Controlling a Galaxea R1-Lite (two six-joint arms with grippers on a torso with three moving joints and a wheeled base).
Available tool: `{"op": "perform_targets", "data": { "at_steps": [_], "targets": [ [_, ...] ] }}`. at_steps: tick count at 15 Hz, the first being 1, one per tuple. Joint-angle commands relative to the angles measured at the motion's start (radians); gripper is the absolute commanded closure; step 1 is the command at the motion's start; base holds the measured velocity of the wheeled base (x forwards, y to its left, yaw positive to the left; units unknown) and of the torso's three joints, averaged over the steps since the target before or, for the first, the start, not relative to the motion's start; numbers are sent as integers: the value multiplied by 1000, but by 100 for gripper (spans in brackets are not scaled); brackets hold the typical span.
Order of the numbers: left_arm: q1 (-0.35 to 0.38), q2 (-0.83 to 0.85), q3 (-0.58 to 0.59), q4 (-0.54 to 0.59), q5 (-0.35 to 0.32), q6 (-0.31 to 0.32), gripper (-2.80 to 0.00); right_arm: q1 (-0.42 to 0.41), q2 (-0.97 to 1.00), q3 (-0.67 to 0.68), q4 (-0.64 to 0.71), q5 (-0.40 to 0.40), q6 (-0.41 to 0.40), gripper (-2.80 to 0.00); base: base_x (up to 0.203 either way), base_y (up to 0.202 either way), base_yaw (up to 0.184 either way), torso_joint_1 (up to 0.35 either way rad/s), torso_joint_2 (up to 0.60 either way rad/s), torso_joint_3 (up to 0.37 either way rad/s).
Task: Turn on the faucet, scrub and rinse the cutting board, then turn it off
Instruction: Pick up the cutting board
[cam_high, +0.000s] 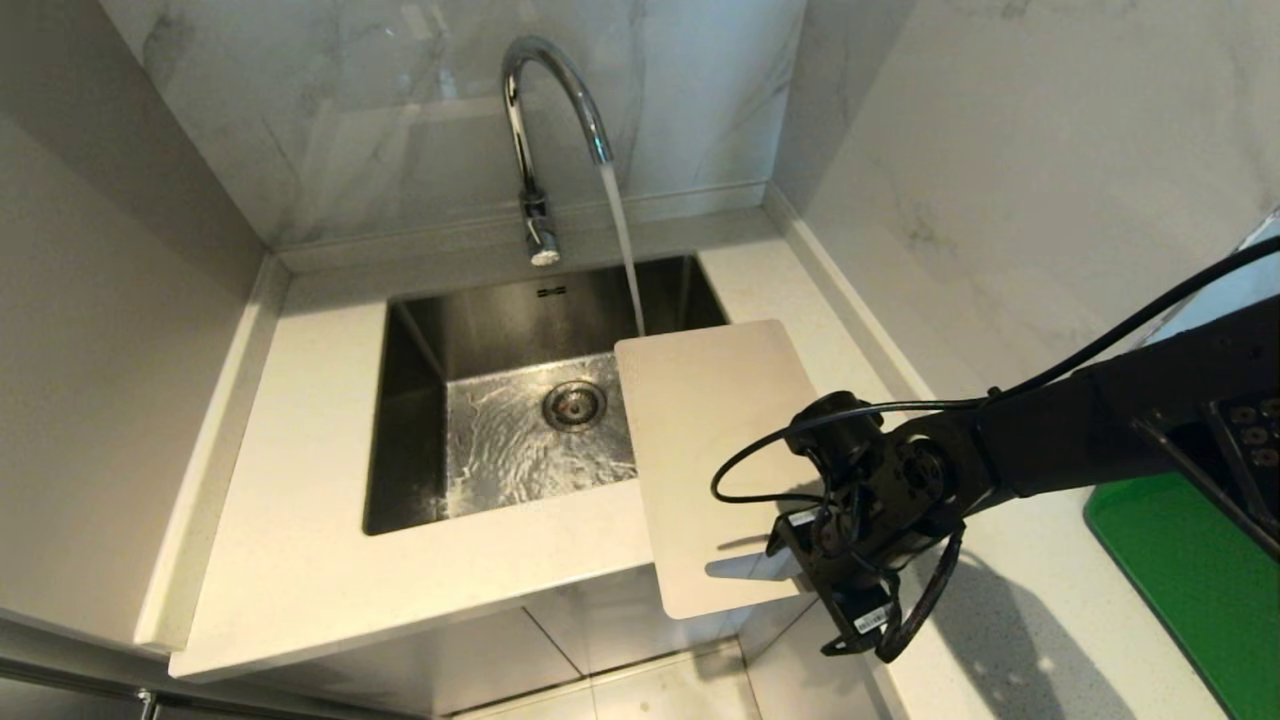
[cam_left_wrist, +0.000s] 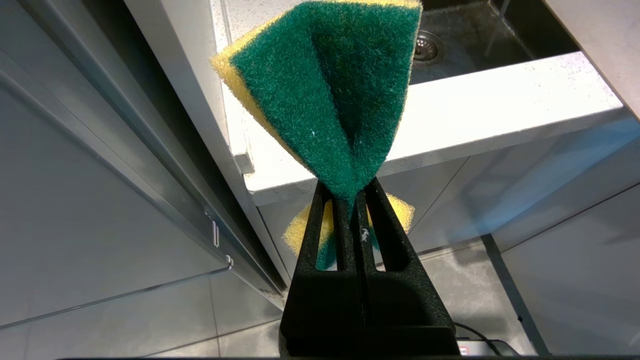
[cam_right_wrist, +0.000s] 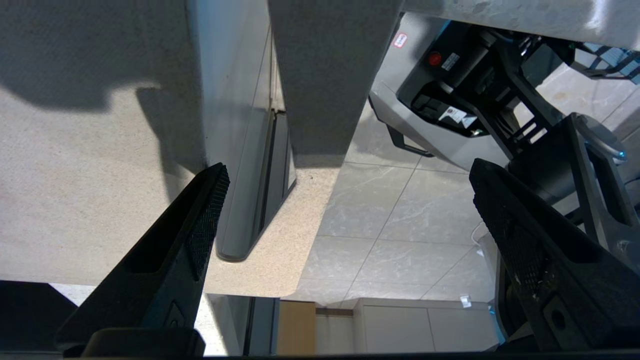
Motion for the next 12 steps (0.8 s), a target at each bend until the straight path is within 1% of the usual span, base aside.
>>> {"op": "perform_targets", "data": {
  "at_steps": [1, 6, 12],
  "targets": [
    [0, 1, 0, -1, 0, -1, 0, -1, -6, 5, 6, 0, 8, -280, 0, 0, 0, 0, 0, 0],
    [0, 1, 0, -1, 0, -1, 0, -1, -11, 21, 23, 0, 4, -280, 0, 0, 0, 0, 0, 0],
    [0, 1, 0, -1, 0, -1, 0, -3, 42, 29, 15, 1, 11, -280, 0, 0, 0, 0, 0, 0]
  ]
}}
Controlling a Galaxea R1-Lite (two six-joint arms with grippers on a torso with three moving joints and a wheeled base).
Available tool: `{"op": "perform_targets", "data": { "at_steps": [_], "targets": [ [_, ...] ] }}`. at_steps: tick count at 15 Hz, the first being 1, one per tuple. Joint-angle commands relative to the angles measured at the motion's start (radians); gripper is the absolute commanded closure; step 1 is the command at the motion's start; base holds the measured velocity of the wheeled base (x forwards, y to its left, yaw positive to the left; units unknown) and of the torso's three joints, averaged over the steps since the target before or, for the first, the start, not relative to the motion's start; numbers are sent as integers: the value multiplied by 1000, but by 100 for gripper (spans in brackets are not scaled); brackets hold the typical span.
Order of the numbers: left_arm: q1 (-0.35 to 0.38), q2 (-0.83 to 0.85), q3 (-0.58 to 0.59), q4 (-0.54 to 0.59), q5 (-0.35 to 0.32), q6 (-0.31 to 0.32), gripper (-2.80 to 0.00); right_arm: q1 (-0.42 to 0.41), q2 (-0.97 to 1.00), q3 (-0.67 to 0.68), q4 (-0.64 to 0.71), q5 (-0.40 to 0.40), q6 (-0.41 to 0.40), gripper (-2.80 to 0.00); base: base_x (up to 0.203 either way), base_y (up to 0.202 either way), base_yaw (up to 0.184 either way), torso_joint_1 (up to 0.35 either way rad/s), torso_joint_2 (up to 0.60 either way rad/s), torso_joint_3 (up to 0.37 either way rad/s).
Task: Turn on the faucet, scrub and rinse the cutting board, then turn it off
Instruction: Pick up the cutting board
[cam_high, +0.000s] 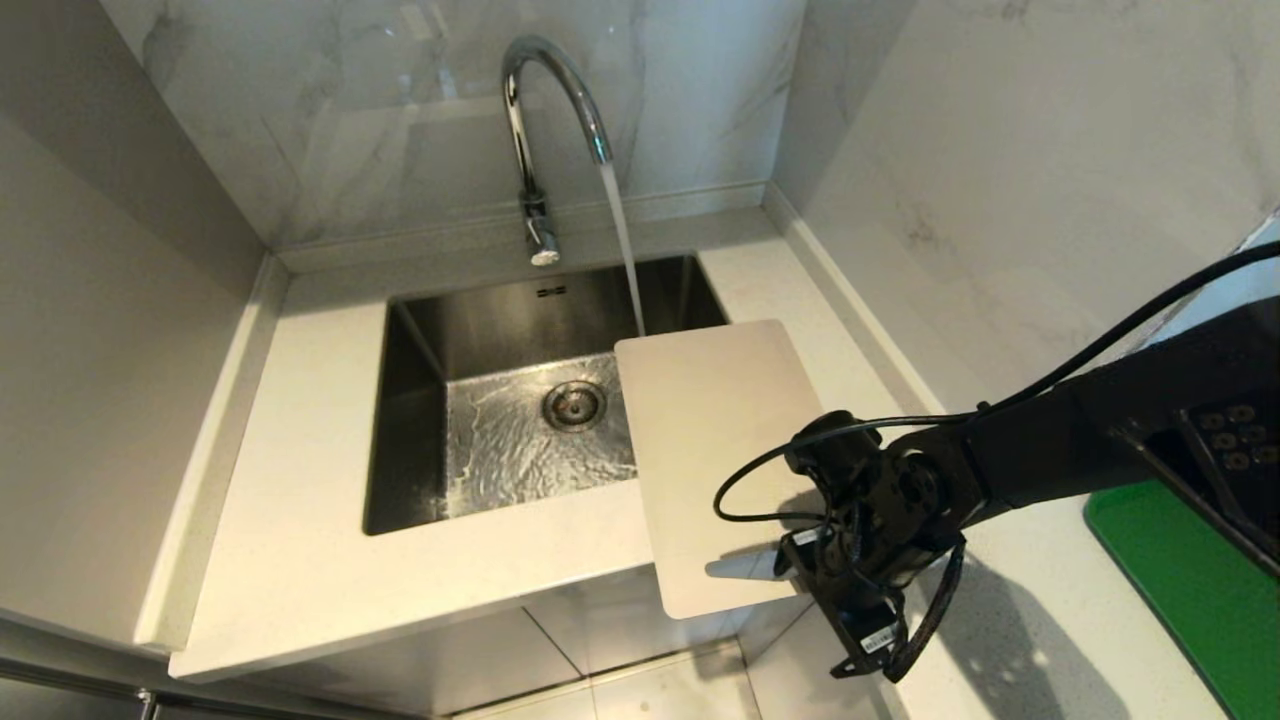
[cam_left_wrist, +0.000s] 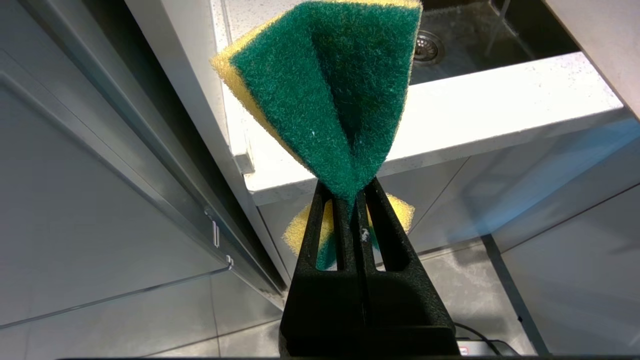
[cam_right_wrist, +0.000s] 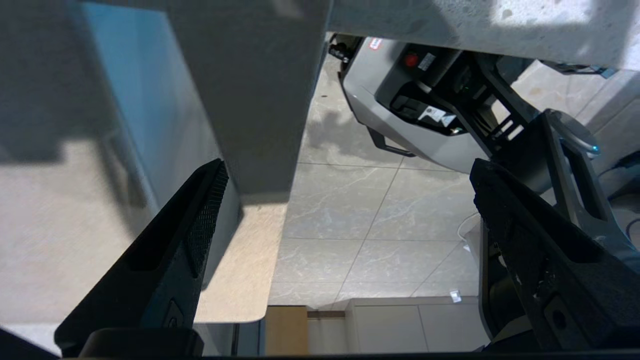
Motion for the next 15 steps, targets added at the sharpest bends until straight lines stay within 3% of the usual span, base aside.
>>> {"op": "perform_targets", "data": {
  "at_steps": [1, 12, 13, 15],
  "targets": [
    [0, 1, 0, 0, 0, 0, 0, 0, 30, -5, 1, 1, 6, -280, 0, 0, 0, 0, 0, 0],
    [0, 1, 0, 0, 0, 0, 0, -1, 126, -48, -28, -13, -14, -280, 0, 0, 0, 0, 0, 0],
    [0, 1, 0, 0, 0, 0, 0, -1, 130, -50, -26, -16, -14, 0, 0, 0, 0, 0, 0, 0],
    [0, 1, 0, 0, 0, 0, 0, -1, 124, -47, -31, -20, -25, 0, 0, 0, 0, 0, 0, 0]
  ]
}}
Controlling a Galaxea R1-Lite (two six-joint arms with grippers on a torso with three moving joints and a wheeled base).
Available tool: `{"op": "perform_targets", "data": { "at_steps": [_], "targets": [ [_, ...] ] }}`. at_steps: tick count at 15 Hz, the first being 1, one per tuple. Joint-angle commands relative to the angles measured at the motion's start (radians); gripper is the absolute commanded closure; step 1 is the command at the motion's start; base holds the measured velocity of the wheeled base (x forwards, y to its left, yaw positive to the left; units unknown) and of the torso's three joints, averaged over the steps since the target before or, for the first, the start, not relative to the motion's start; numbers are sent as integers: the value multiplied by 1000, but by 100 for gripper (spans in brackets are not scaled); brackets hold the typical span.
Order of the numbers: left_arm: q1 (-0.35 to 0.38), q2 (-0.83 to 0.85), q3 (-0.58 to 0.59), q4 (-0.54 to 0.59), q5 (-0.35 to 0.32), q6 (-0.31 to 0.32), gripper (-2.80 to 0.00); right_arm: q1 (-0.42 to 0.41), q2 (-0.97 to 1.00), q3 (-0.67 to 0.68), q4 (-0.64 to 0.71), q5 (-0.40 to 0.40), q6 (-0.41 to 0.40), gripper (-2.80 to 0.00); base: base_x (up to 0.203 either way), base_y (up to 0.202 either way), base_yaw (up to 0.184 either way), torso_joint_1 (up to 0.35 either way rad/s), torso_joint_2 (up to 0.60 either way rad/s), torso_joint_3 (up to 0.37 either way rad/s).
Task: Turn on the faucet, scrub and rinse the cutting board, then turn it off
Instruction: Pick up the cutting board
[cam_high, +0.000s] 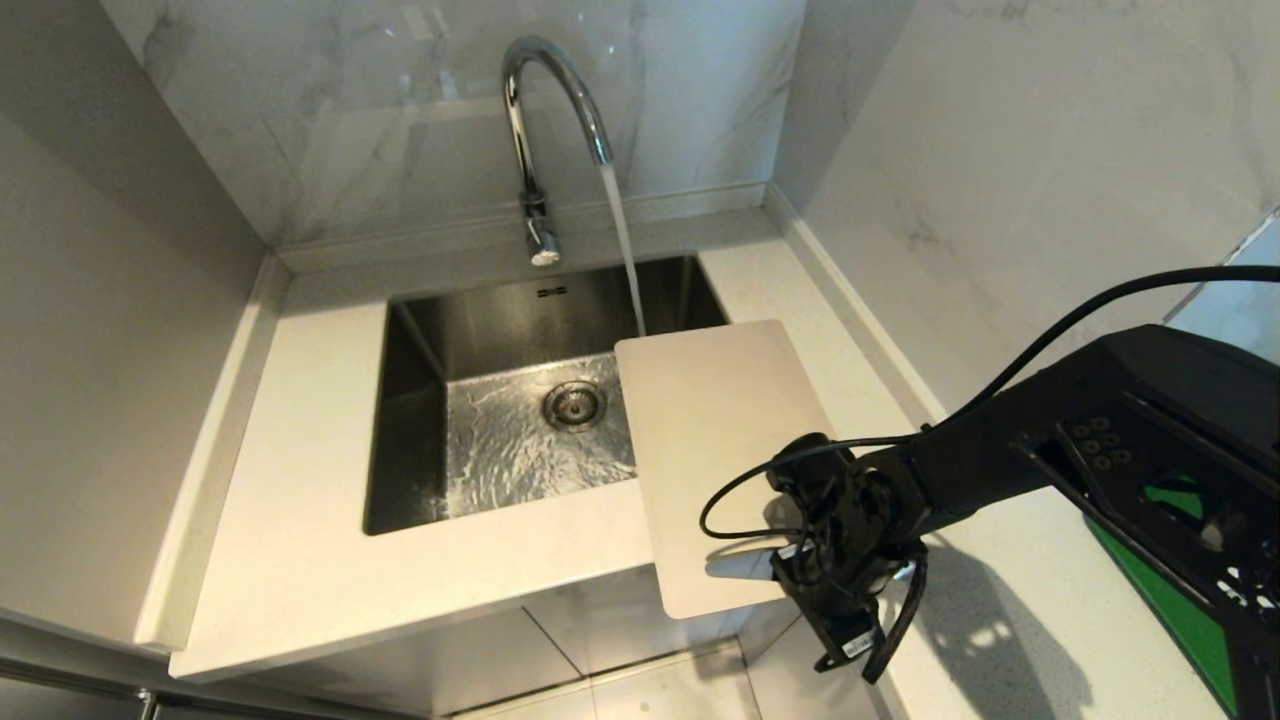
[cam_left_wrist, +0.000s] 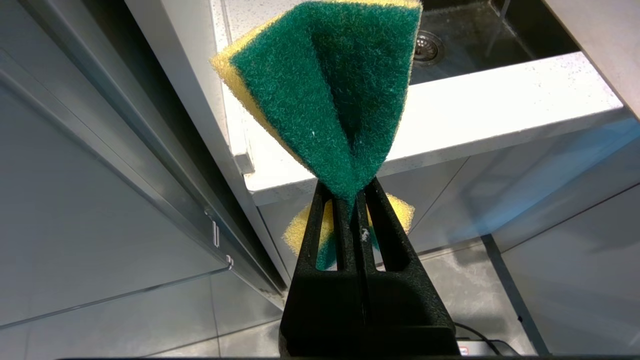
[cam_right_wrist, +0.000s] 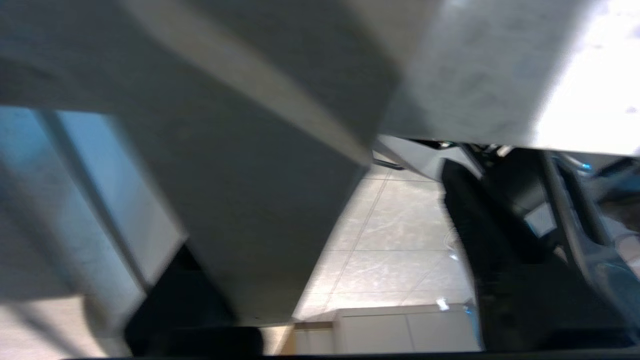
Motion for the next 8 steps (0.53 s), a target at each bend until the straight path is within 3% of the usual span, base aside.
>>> {"op": "perform_targets", "data": {
  "at_steps": [1, 8],
  "targets": [
    [0, 1, 0, 0, 0, -1, 0, 2, 0, -2, 1, 3, 2, 0, 0, 0, 0, 0, 0, 0],
    [0, 1, 0, 0, 0, -1, 0, 2, -21, 2, 1, 5, 4, 0, 0, 0, 0, 0, 0, 0]
  ]
}}
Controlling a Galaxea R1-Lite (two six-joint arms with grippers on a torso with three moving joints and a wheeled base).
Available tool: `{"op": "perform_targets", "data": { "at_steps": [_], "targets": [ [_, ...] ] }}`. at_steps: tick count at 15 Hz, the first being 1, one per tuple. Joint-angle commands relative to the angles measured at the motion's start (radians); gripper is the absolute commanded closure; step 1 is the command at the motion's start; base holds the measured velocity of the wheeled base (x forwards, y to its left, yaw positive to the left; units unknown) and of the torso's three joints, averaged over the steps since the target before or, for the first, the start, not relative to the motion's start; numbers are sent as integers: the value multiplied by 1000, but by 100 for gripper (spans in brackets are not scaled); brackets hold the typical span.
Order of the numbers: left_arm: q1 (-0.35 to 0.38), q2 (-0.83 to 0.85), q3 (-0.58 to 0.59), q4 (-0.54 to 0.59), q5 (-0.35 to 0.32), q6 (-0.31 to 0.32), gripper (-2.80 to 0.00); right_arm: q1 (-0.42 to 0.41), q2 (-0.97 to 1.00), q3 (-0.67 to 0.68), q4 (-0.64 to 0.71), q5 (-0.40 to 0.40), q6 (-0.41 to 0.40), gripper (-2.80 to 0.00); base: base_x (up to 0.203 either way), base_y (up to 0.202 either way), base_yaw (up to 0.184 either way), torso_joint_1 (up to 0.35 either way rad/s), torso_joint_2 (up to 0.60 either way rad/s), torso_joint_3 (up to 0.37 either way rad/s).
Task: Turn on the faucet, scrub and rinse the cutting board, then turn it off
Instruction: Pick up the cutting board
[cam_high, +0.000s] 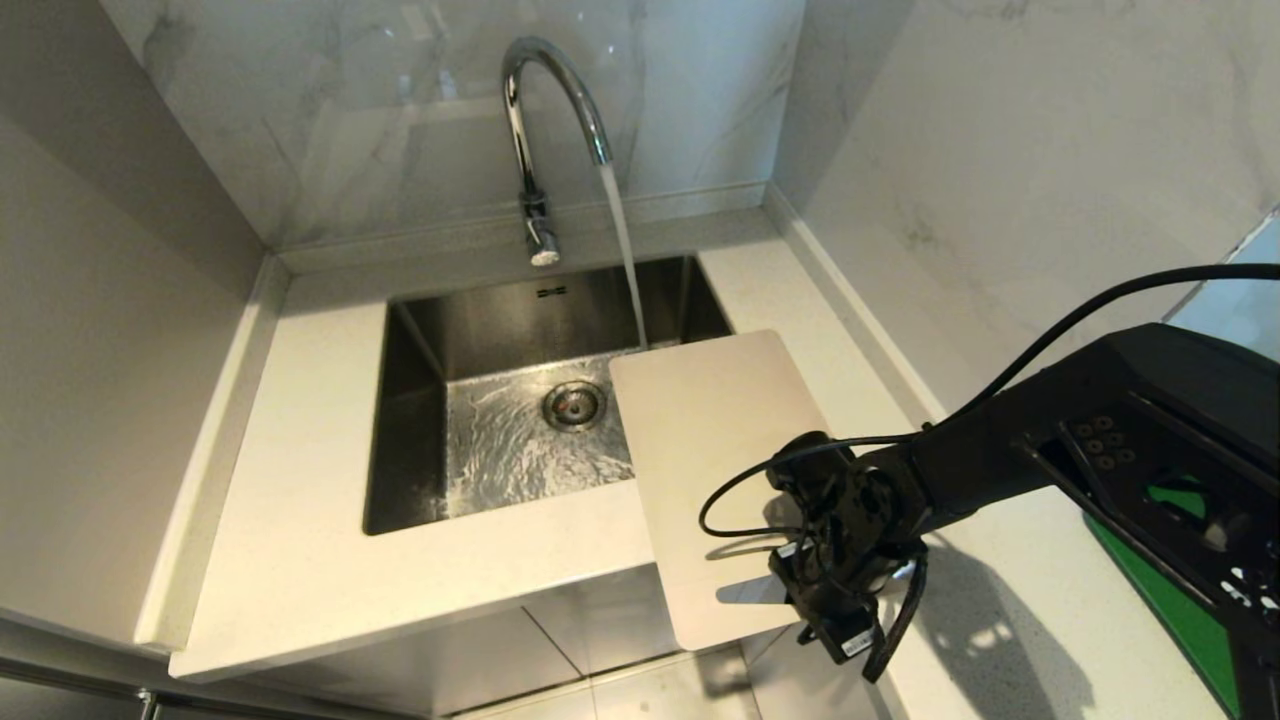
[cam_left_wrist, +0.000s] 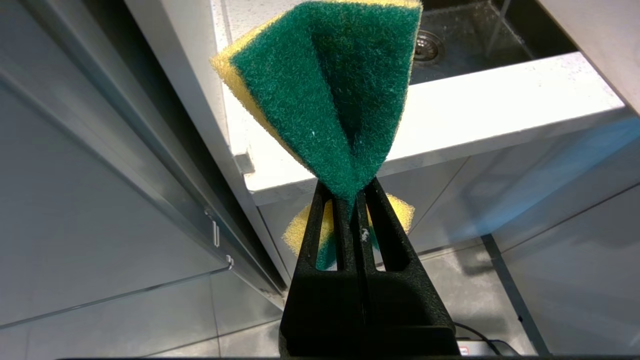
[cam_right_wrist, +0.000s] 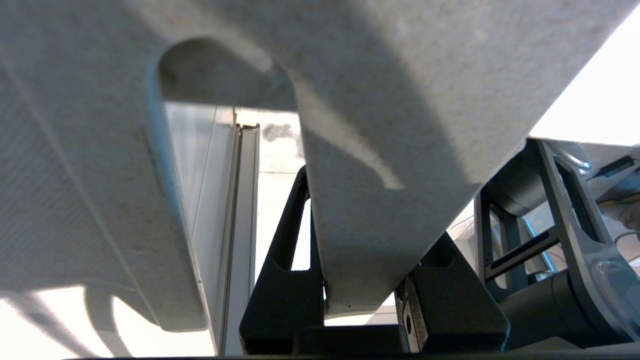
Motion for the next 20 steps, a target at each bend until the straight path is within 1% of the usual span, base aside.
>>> {"op": "perform_targets", "data": {
  "at_steps": [1, 4, 6, 9, 13, 15, 18, 20],
  "targets": [
    [0, 1, 0, 0, 0, 0, 0, 0, -27, 3, 6, 0, 7, 0, 0, 0, 0, 0, 0, 0],
    [0, 1, 0, 0, 0, 0, 0, 0, -93, 9, 25, -4, 3, 0, 0, 0, 0, 0, 0, 0],
    [0, 1, 0, 0, 0, 0, 0, 0, -171, 11, 66, -6, -8, 0, 0, 0, 0, 0, 0, 0],
    [0, 1, 0, 0, 0, 0, 0, 0, -311, 1, 185, -20, -30, 0, 0, 0, 0, 0, 0, 0],
    [0, 1, 0, 0, 0, 0, 0, 0, -457, -1, 341, -52, -85, 0, 0, 0, 0, 0, 0, 0],
    [0, 1, 0, 0, 0, 0, 0, 0, -538, -1, 369, -58, -127, 0, 0, 0, 0, 0, 0, 0],
    [0, 1, 0, 0, 0, 0, 0, 0, -627, 14, 375, -51, -229, 0, 0, 0, 0, 0, 0, 0],
    [0, 1, 0, 0, 0, 0, 0, 0, -670, 17, 375, -53, -279, 0, 0, 0, 0, 0, 0, 0]
  ]
}}
